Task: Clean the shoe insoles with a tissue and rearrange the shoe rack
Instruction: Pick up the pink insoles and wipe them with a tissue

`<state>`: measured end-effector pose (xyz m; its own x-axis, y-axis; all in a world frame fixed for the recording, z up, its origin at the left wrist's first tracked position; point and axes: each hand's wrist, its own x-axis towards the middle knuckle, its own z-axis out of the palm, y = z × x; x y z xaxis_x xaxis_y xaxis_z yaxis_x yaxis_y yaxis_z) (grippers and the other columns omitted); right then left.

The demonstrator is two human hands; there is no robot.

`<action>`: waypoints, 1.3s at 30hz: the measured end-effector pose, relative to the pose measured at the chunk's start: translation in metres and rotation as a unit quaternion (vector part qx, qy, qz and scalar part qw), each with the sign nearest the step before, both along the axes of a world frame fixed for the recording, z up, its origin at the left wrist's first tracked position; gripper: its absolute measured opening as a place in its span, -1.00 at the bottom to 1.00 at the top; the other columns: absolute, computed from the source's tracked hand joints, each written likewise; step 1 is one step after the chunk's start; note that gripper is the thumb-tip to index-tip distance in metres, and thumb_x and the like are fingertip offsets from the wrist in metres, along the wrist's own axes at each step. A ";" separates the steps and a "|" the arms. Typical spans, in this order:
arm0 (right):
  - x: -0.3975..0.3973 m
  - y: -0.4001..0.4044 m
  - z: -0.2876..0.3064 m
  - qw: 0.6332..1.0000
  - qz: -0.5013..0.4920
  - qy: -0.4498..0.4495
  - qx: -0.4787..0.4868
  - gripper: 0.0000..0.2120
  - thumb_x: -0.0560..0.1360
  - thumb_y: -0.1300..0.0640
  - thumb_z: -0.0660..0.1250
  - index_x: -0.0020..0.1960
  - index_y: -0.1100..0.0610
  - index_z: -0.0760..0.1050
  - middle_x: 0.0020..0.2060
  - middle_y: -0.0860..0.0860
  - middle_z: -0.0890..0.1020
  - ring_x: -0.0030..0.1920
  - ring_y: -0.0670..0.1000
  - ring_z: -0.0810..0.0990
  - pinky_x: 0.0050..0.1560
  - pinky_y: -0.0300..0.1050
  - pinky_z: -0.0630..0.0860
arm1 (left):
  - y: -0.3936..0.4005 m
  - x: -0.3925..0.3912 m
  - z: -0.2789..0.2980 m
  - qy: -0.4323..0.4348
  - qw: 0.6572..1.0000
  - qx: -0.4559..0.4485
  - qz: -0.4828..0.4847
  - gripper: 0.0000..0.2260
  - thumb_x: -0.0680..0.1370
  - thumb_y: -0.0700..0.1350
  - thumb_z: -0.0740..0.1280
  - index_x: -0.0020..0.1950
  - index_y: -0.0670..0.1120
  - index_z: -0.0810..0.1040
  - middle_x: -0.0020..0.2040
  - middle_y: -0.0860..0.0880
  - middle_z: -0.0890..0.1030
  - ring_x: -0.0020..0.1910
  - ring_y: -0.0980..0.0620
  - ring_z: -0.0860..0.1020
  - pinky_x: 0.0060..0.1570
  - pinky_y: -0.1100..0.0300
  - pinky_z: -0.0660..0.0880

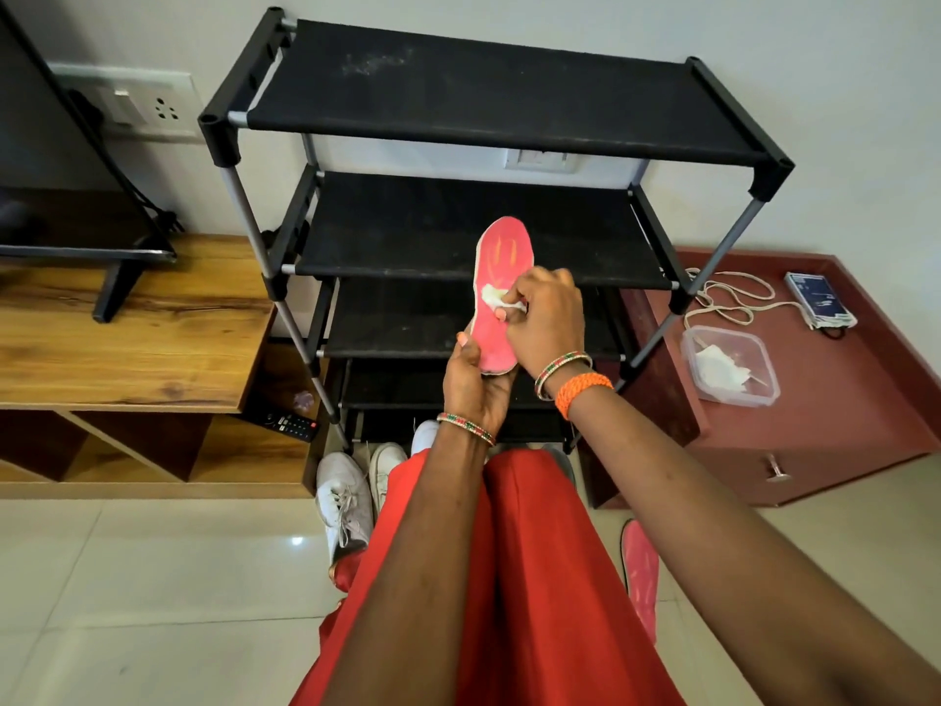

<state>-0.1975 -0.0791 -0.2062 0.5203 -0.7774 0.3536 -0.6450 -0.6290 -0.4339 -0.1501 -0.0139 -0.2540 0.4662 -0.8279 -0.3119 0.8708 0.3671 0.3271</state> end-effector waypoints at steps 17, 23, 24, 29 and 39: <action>-0.007 0.048 0.013 0.988 0.128 0.022 0.080 -0.84 0.33 0.21 0.44 -0.10 0.22 0.59 -0.19 0.15 0.61 -0.09 0.17 0.55 -0.08 0.00 0.46 | 0.010 0.015 -0.005 -0.044 0.999 -0.012 -0.001 -0.74 0.65 -0.12 0.00 -0.03 -0.22 0.41 -0.42 -0.02 0.56 -0.46 0.17 0.52 -0.34 0.35 0.50; -0.007 0.020 0.013 0.997 0.041 0.063 0.006 -0.87 0.46 0.11 0.36 -0.03 0.12 0.54 -0.06 0.04 0.57 0.04 0.06 0.41 0.08 -0.06 0.33 | 0.009 0.016 -0.009 -0.130 0.991 -0.016 0.008 -0.71 0.61 -0.08 0.13 0.18 -0.26 0.43 -0.16 -0.10 0.65 -0.22 0.07 0.63 -0.22 0.24 0.59; -0.005 0.017 0.013 0.999 0.024 0.047 0.009 -0.90 0.46 0.14 0.35 -0.05 0.13 0.52 -0.07 0.04 0.57 0.03 0.07 0.43 0.07 -0.05 0.36 | 0.011 0.015 -0.006 -0.151 0.988 -0.014 0.016 -0.62 0.53 0.01 0.27 0.19 -0.26 0.44 -0.08 -0.12 0.66 -0.13 0.03 0.65 -0.17 0.20 0.60; -0.009 0.026 0.006 0.997 0.047 -0.024 0.063 -0.84 0.44 0.31 0.33 -0.04 0.11 0.43 -0.22 0.04 0.56 -0.19 0.03 0.53 -0.25 -0.02 0.54 | 0.018 0.017 -0.006 -0.177 0.984 -0.028 0.015 -0.23 0.16 0.18 0.57 0.20 -0.23 0.47 -0.02 -0.14 0.66 -0.07 0.00 0.65 -0.11 0.17 0.61; -0.005 0.019 0.004 0.995 0.015 -0.033 0.093 -0.91 0.42 0.31 0.34 -0.18 0.14 0.52 -0.22 0.04 0.57 -0.13 0.00 0.50 -0.16 -0.10 0.53 | 0.016 0.011 -0.004 -0.123 0.992 -0.009 0.017 -0.68 0.63 -0.10 0.05 0.26 -0.22 0.42 0.03 -0.17 0.59 -0.06 0.00 0.62 -0.07 0.15 0.60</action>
